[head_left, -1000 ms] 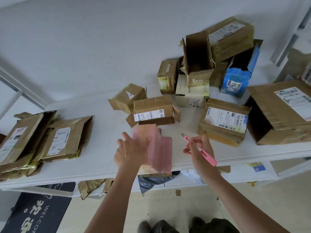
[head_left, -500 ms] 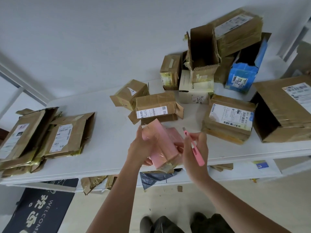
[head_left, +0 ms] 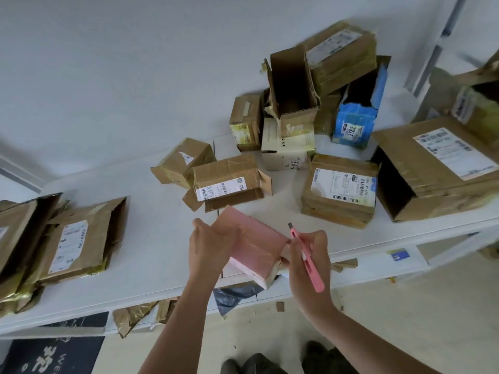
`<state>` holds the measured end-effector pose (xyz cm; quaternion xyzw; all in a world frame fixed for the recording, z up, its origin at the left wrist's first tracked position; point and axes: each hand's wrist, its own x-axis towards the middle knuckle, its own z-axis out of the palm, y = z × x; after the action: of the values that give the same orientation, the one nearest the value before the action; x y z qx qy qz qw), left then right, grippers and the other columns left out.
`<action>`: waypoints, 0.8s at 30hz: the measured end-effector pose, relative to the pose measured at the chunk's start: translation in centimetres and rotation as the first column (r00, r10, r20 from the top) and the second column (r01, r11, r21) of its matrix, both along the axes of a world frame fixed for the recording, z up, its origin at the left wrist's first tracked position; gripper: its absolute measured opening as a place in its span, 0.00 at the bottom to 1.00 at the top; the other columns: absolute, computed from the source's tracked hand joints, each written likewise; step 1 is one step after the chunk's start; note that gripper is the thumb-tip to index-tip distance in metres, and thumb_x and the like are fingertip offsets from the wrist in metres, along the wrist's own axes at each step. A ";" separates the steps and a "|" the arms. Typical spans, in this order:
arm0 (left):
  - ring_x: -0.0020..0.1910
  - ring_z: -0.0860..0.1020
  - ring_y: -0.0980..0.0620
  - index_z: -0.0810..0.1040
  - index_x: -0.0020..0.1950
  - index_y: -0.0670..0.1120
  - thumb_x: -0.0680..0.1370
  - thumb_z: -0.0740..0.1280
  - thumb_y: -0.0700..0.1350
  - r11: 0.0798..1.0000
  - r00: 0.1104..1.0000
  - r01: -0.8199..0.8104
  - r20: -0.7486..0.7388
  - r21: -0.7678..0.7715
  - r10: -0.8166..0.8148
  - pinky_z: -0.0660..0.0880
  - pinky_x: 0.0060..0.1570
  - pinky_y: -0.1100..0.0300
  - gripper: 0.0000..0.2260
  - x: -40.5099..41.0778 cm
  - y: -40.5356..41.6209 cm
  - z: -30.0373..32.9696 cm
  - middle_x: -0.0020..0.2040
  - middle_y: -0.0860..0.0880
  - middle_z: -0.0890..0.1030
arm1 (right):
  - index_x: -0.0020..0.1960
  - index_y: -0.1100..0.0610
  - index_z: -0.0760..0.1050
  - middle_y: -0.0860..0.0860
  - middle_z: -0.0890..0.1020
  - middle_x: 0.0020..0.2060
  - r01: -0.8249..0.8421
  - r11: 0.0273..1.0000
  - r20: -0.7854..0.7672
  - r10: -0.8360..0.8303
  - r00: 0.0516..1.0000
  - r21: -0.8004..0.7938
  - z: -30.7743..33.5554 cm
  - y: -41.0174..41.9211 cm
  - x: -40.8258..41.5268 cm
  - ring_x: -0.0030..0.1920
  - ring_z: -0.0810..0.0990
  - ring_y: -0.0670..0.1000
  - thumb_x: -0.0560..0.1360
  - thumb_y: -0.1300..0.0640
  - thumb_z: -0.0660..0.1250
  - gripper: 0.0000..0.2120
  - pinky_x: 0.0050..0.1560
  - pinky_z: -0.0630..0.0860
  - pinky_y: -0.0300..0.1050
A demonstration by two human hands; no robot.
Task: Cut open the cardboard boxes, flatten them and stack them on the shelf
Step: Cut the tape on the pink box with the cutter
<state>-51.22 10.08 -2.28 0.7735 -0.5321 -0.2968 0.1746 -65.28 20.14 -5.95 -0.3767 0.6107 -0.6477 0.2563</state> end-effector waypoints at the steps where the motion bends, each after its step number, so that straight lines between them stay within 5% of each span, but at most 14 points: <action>1: 0.41 0.75 0.51 0.66 0.57 0.43 0.70 0.74 0.60 0.999 1.000 -0.027 0.009 -0.026 0.027 0.68 0.32 0.57 0.29 0.4 0.3 0.2 0.49 0.48 0.75 | 0.47 0.57 0.64 0.56 0.73 0.33 -0.009 1.000 0.013 0.009 1.000 -0.011 0.1 -0.2 0.0 0.31 0.73 0.49 0.80 0.57 0.59 0.05 0.28 0.73 0.46; 4: 0.39 0.74 0.50 0.65 0.53 0.43 0.69 0.73 0.64 0.984 0.992 -0.116 0.032 -0.135 0.121 0.67 0.32 0.57 0.30 1.5 1.0 1.3 0.45 0.49 0.74 | 0.49 0.61 0.66 0.62 0.75 0.39 -0.086 0.996 0.100 0.087 0.991 -0.011 0.9 -1.9 0.8 0.39 0.78 0.64 0.82 0.58 0.61 0.07 0.35 0.77 0.65; 9: 0.52 0.74 0.40 0.59 0.55 0.47 0.71 0.69 0.67 0.966 0.966 -0.179 0.151 -0.189 0.208 0.70 0.45 0.50 0.31 5.1 1.0 1.7 0.54 0.47 0.70 | 0.48 0.63 0.67 0.55 0.75 0.36 -0.227 0.974 0.073 0.228 0.971 -0.021 1.7 -6.3 3.1 0.33 0.76 0.51 0.82 0.62 0.61 0.05 0.33 0.77 0.53; 12: 0.61 0.72 0.35 0.58 0.71 0.50 0.80 0.63 0.57 0.994 0.997 -0.050 0.054 -0.094 0.055 0.72 0.59 0.41 0.24 7.1 1.5 -0.4 0.68 0.43 0.64 | 0.49 0.66 0.67 0.62 0.79 0.39 -0.348 0.937 0.113 0.343 0.932 0.023 1.1 -7.2 3.8 0.41 0.82 0.63 0.82 0.64 0.61 0.06 0.40 0.78 0.65; 14: 0.67 0.66 0.36 0.58 0.76 0.55 0.83 0.57 0.55 0.994 0.999 0.045 -0.003 -0.104 -0.045 0.64 0.69 0.40 0.22 7.8 2.0 -1.7 0.73 0.44 0.59 | 0.50 0.66 0.67 0.65 0.80 0.43 -0.391 0.920 0.183 0.379 0.907 0.037 0.6 -7.1 3.6 0.46 0.82 0.65 0.81 0.64 0.61 0.06 0.44 0.78 0.68; 19: 0.69 0.64 0.39 0.58 0.77 0.58 0.82 0.55 0.59 0.996 0.997 0.073 -0.015 -0.046 -0.074 0.63 0.71 0.41 0.23 8.5 0.8 -2.3 0.74 0.44 0.59 | 0.46 0.60 0.69 0.63 0.80 0.43 -0.413 0.910 0.294 0.386 0.874 0.031 -0.1 -6.5 2.9 0.47 0.82 0.61 0.80 0.63 0.63 0.05 0.48 0.80 0.67; 24: 0.71 0.62 0.42 0.53 0.77 0.63 0.80 0.61 0.61 0.985 0.989 0.102 -0.118 0.141 -0.085 0.63 0.72 0.44 0.28 9.4 -1.0 -2.1 0.73 0.52 0.56 | 0.48 0.64 0.67 0.65 0.78 0.45 -0.435 0.900 0.305 0.406 0.862 0.034 -0.6 -6.5 3.2 0.48 0.82 0.61 0.81 0.62 0.63 0.07 0.48 0.82 0.62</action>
<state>-41.87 9.06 -4.36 0.7406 -0.5340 -0.3857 0.1325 -62.07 13.59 -6.56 -0.3882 0.5013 -0.5925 0.4970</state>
